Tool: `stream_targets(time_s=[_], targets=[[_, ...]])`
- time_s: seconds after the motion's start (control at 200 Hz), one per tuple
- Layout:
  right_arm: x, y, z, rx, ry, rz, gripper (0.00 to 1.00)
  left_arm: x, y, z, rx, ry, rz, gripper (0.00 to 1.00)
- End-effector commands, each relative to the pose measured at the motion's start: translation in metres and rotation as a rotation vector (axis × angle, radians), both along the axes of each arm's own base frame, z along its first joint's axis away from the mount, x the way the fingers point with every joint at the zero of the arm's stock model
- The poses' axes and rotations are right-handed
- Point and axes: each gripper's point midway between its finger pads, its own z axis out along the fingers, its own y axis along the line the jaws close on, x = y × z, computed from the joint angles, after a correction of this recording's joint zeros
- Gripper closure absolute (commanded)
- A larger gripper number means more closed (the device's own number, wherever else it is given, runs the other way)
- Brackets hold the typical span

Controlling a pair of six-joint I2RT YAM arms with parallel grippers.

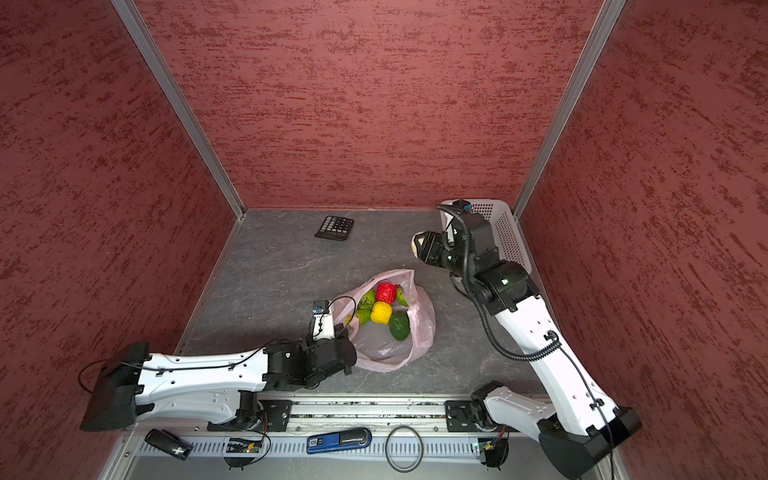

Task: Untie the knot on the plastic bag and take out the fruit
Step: 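Lift the beige fruit out and carry it over the white basket, then lower the beige fruit into the basket and open the right gripper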

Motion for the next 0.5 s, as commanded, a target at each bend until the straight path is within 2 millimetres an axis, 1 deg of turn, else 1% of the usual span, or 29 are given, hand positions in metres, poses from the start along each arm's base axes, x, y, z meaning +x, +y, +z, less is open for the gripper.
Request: stream_targets(time_s=[0.0,0.03,0.035,0.055,0.11,0.115,0.145,0.195,0.23,0.235,0.26,0.271,0.276,0.291,0.306,0.311,0.316,0.331,0.336,0.351,0.356,0.371,0.376,0.391,0.396,0.401,0.496], targets=[[0.027,-0.029,-0.024,-0.052,0.031,-0.033,0.61,0.002,-0.004,0.011,0.000,-0.029,-0.008,1.00],[0.037,-0.039,-0.030,-0.053,0.034,-0.058,0.61,0.002,-0.004,0.012,0.000,-0.032,-0.012,1.00],[0.038,-0.045,-0.030,-0.052,0.032,-0.072,0.61,0.002,-0.004,0.012,0.000,-0.032,-0.011,1.00],[0.045,-0.049,-0.036,-0.054,0.039,-0.082,0.61,0.002,-0.004,0.013,-0.001,-0.033,-0.013,1.00],[0.063,-0.071,-0.045,-0.054,0.039,-0.137,0.61,0.001,-0.003,0.014,0.000,-0.036,-0.016,1.00],[0.065,-0.070,-0.049,-0.055,0.046,-0.134,0.61,0.001,-0.003,0.013,0.000,-0.036,-0.016,1.00],[0.075,-0.081,-0.055,-0.051,0.047,-0.157,0.61,0.001,-0.002,0.015,-0.003,-0.038,-0.018,1.00],[0.091,-0.096,-0.072,-0.051,0.071,-0.194,0.62,0.001,-0.002,0.016,-0.006,-0.041,-0.024,1.00],[0.101,-0.107,-0.079,-0.052,0.074,-0.215,0.62,0.001,-0.002,0.017,-0.008,-0.045,-0.029,1.00],[0.103,-0.107,-0.084,-0.055,0.083,-0.214,0.62,0.001,-0.002,0.017,-0.010,-0.045,-0.029,1.00],[0.110,-0.112,-0.092,-0.058,0.093,-0.226,0.62,0.001,-0.002,0.017,-0.011,-0.047,-0.031,1.00],[0.112,-0.114,-0.092,-0.057,0.086,-0.231,0.62,0.001,-0.001,0.018,-0.012,-0.048,-0.032,1.00],[0.115,-0.116,-0.098,-0.059,0.102,-0.234,0.62,0.000,-0.002,0.018,-0.013,-0.048,-0.034,1.00],[0.120,-0.119,-0.105,-0.060,0.112,-0.240,0.62,0.001,-0.001,0.018,-0.015,-0.050,-0.032,1.00],[0.124,-0.122,-0.110,-0.063,0.117,-0.245,0.62,0.000,-0.001,0.019,-0.017,-0.050,-0.035,1.00],[0.125,-0.124,-0.109,-0.063,0.110,-0.248,0.62,0.000,-0.001,0.019,-0.018,-0.050,-0.035,1.00],[0.127,-0.125,-0.115,-0.066,0.123,-0.251,0.62,0.000,-0.001,0.019,-0.019,-0.051,-0.035,1.00],[0.130,-0.128,-0.116,-0.070,0.119,-0.258,0.62,0.000,0.000,0.020,-0.019,-0.051,-0.035,1.00],[0.132,-0.129,-0.121,-0.073,0.130,-0.259,0.62,0.000,-0.001,0.020,-0.019,-0.051,-0.035,1.00],[0.135,-0.132,-0.122,-0.075,0.127,-0.266,0.62,0.000,-0.001,0.021,-0.024,-0.054,-0.036,1.00],[0.136,-0.133,-0.127,-0.076,0.138,-0.268,0.62,0.000,-0.001,0.021,-0.023,-0.054,-0.037,1.00],[0.139,-0.136,-0.128,-0.078,0.133,-0.273,0.63,0.000,0.000,0.021,-0.024,-0.055,-0.037,1.00],[0.141,-0.137,-0.133,-0.080,0.144,-0.275,0.63,0.000,0.000,0.021,-0.024,-0.055,-0.038,1.00],[0.144,-0.140,-0.134,-0.082,0.139,-0.280,0.63,0.000,0.000,0.022,-0.025,-0.056,-0.038,1.00],[0.145,-0.141,-0.139,-0.084,0.148,-0.281,0.63,0.000,0.000,0.022,-0.025,-0.056,-0.038,1.00],[0.146,-0.142,-0.137,-0.085,0.141,-0.282,0.63,0.000,0.000,0.022,-0.024,-0.056,-0.038,1.00],[0.164,-0.157,-0.162,-0.111,0.178,-0.303,0.63,0.000,0.002,0.024,-0.020,-0.062,-0.041,1.00]])
